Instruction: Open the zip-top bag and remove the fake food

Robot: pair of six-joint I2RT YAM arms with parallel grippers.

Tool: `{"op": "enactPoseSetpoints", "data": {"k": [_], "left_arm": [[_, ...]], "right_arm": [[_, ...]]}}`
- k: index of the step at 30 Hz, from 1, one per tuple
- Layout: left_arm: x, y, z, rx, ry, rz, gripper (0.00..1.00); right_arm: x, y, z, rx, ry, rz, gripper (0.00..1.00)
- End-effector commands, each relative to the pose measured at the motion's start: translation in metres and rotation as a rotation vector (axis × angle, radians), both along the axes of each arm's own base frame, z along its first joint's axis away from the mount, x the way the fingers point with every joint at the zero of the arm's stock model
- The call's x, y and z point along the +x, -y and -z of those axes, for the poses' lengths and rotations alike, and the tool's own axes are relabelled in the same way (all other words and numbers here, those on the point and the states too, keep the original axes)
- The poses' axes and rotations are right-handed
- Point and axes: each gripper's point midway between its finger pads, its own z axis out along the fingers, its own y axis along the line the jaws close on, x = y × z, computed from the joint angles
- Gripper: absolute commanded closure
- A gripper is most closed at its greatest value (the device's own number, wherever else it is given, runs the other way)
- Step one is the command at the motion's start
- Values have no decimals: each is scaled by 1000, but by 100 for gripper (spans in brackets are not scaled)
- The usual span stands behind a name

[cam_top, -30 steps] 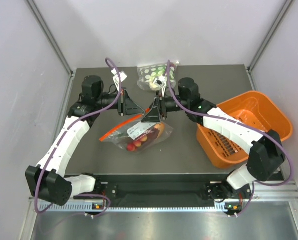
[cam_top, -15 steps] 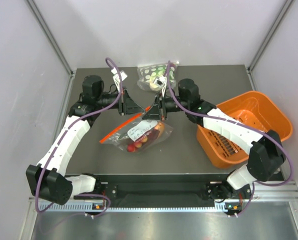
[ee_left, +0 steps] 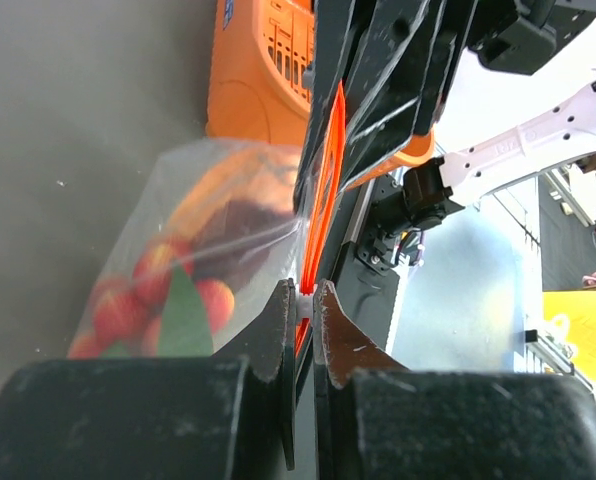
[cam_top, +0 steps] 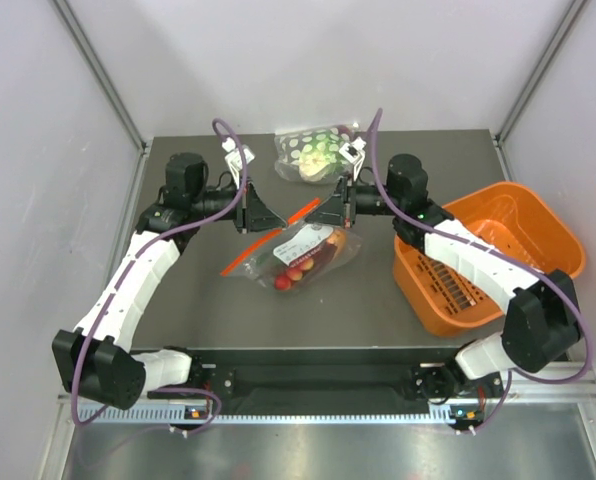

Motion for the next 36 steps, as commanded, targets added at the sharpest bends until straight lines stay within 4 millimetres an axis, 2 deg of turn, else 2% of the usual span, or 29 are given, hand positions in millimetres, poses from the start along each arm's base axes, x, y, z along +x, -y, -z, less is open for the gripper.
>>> {"op": "enactPoseSetpoints", "data": {"k": [1,8,18,27,28,36], "left_arm": [[-8,-6,-3,12,5,14,100],[-10,-8,1,24,4,8,100],[-15,-14,15,60,-18,-16,100],[-21,-20,35,105,-44,-42,100],[-20,-20,37,112,-45,-47,100],[-21,-23,56,138,-73,-61,100]], "right_arm": [[14,20,-47,89,142,78,100],[32,30,-51,75,153,145,100],[50,30,-52,65,155,208,100],[93,39,-49,1,186,370,100],[98,41,-56,3,201,394,100],[122,44,-46,-52,196,470,100]]}}
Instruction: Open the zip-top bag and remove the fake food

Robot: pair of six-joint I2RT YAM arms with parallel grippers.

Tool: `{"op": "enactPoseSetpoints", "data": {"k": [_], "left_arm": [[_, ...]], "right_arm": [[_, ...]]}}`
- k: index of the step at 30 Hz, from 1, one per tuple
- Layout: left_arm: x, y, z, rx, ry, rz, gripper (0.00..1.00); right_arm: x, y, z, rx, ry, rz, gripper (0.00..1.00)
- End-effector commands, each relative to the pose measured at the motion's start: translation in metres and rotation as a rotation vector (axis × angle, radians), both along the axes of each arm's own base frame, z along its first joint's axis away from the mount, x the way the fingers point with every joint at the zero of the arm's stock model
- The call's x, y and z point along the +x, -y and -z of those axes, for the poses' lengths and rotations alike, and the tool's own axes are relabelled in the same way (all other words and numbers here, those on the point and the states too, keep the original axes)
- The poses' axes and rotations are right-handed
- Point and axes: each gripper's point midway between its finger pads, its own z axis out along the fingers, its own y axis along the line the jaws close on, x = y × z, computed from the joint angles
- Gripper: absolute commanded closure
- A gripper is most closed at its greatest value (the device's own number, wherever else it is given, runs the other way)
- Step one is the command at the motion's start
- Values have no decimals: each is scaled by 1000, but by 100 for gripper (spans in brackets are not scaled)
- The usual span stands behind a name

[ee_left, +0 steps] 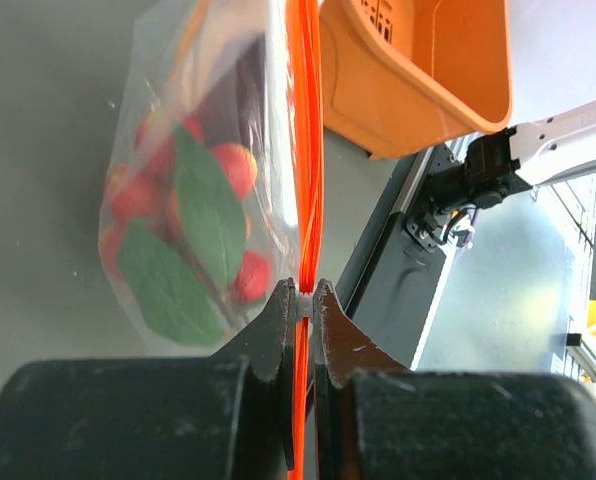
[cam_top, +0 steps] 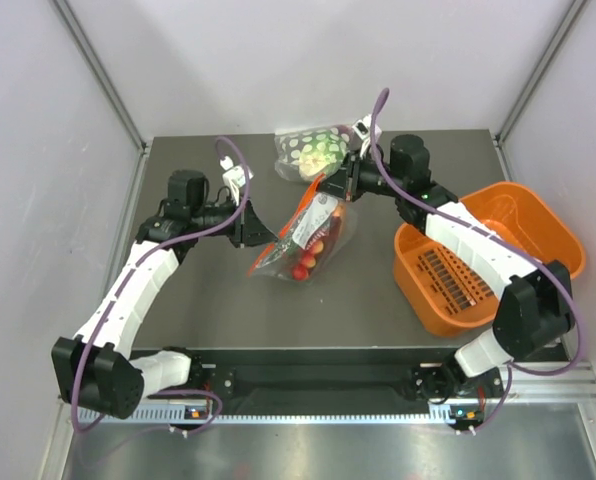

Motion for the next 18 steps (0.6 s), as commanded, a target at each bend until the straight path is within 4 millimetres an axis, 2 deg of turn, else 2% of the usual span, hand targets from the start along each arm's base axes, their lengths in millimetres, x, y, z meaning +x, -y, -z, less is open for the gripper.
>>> {"op": "enactPoseSetpoints", "data": {"k": [1,18], "left_arm": [[-17,-5,11,20,-48,12,100],[-17,-10,20,54,-48,-14,100]], "right_arm": [[47,23,-46,27,174,183,100],[91,38,-49,16,183,288,100]]}}
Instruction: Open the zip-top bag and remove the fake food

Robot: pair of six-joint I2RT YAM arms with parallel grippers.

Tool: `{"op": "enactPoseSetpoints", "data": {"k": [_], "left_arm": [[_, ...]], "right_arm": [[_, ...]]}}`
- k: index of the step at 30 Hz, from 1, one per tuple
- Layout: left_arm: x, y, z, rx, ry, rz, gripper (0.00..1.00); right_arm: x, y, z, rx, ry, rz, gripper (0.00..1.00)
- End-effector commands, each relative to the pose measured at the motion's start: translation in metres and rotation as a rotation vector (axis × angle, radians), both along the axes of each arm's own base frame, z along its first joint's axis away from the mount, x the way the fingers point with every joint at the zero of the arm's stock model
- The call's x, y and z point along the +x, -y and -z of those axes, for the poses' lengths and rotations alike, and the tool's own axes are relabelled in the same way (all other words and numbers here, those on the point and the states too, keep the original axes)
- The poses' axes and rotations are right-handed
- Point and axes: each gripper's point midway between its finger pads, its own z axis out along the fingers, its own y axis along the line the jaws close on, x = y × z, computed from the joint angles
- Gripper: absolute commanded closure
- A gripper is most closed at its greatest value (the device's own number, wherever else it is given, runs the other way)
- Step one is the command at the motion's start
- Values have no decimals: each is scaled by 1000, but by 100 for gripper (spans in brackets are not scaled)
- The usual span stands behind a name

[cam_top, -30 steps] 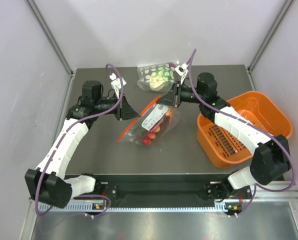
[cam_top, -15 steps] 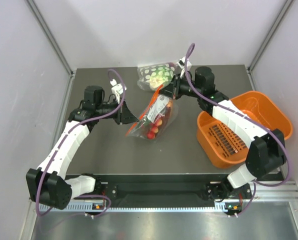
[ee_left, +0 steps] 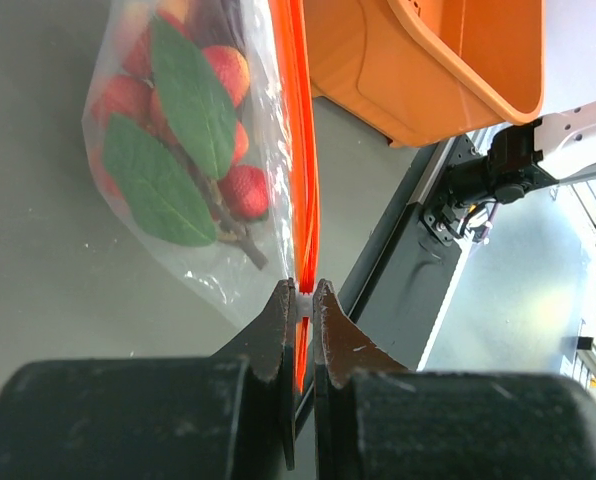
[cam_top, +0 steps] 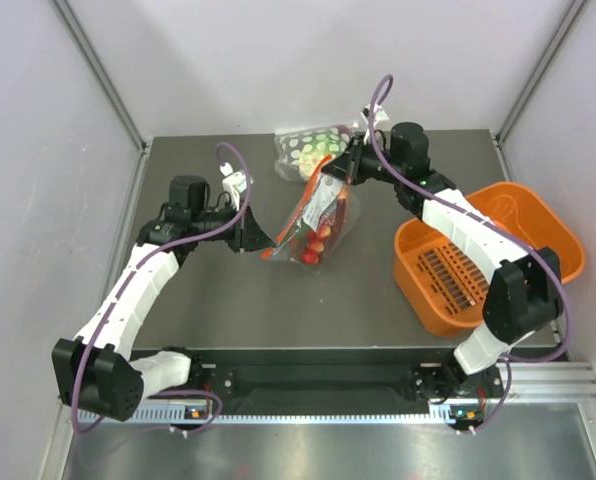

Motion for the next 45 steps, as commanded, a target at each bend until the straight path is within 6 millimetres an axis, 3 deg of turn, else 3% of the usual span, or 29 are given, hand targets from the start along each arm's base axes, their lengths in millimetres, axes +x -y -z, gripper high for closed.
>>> {"op": "enactPoseSetpoints", "data": {"k": [1,9,17,20,21,22,23,26,29,33,40,44,45], "left_arm": [[-15,-4,1,6,-14,19,100],[-16,-4,1,10,-13,16,100],[-10,0,-3,-19,-18,12,100],[1,4,-11,-36,-18,-8,100],[8,5,-14,-26,-3,-33,100],[14,7,-18,-34,8,-52,100],[17,10,-19,-32,14,-60,100],[29,17,-23,-37,38,-116,100],[35,24,-22,-35,40,-158,100],[39,31,-26,-67,58,-174,100],[30,43,-23,-90,51,-140,100],[31,44,-17,-77,51,-144,100],[31,43,-17,-75,56,-148,100]], "right_arm": [[38,22,-51,39,175,120,100],[52,29,-45,26,166,146,100],[52,30,-41,18,142,151,100],[46,31,-39,0,115,145,86],[43,32,-37,-9,95,144,79],[40,33,-44,-5,109,147,65],[36,35,-41,-19,86,151,60],[24,40,-44,-34,56,184,47],[11,39,-39,-46,-7,207,45],[-11,19,-25,-46,-73,172,45],[-28,-23,-11,-43,-155,112,45],[-35,-46,-18,-70,-152,54,45],[-39,-52,-10,-97,-167,35,46]]}}
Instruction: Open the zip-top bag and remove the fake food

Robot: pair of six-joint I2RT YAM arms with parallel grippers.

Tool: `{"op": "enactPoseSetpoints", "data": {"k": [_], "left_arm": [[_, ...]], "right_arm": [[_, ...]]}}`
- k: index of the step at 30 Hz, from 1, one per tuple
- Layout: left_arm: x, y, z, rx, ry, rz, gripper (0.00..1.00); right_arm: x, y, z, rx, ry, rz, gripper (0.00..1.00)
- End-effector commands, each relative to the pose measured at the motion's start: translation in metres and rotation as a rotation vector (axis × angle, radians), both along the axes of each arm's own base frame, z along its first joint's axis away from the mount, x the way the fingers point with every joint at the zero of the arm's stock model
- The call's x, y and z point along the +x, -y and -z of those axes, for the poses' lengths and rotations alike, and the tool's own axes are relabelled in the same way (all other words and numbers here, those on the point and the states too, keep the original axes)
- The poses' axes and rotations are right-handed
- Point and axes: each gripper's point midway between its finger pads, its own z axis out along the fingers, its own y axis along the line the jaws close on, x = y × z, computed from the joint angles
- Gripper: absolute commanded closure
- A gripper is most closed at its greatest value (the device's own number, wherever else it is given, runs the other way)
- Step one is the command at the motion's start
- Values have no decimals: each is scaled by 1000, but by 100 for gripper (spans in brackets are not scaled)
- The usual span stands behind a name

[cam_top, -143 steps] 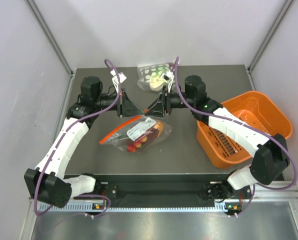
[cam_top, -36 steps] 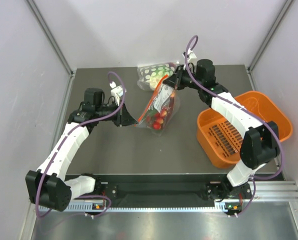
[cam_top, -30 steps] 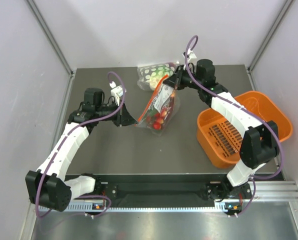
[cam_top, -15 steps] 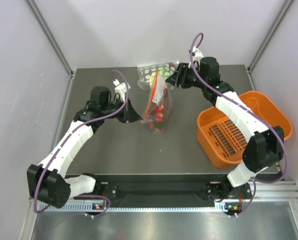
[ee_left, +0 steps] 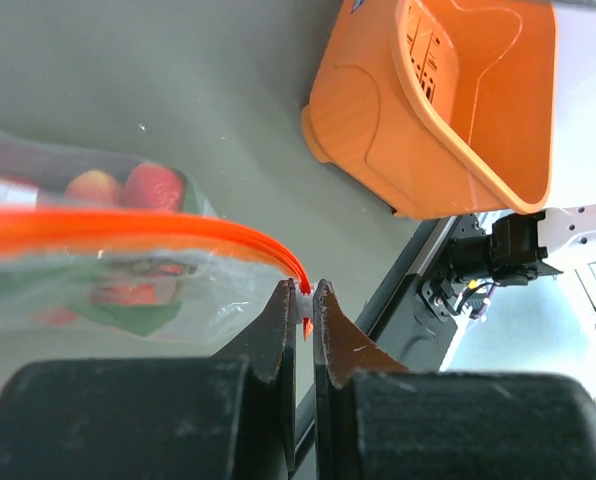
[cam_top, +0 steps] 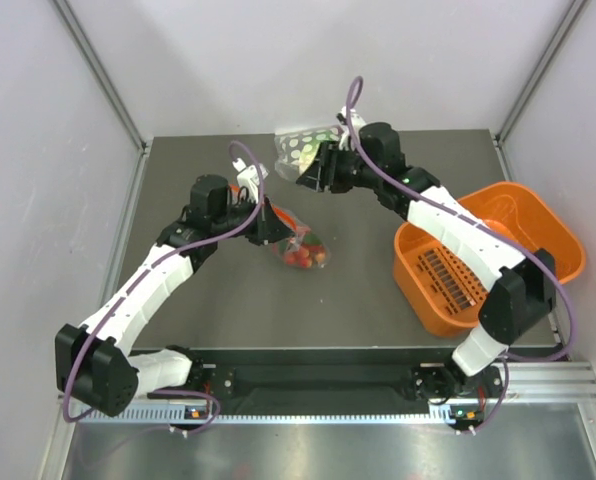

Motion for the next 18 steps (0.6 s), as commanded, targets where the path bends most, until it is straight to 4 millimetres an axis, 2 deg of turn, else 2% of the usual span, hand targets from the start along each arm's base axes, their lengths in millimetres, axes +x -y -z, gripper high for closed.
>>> {"op": "enactPoseSetpoints", "data": {"k": [1,3,7,12,17,18], "left_arm": [[6,4,-13,-32,68,-2,100],[5,4,-14,-32,75,2,100],[3,4,-14,-27,81,15,100],[0,4,-14,-28,84,34,100],[-6,4,-14,-20,96,64,100],[-7,4,-14,-18,99,69,100]], "right_arm": [[-6,-18,-11,-17,4,-38,46],[-13,-25,-12,-22,-3,-78,47],[-20,-35,2,-60,-39,-162,49],[-44,-50,12,-62,-94,-346,49],[-58,-55,14,-52,-117,-459,49],[-62,-56,21,-60,-148,-483,49]]}}
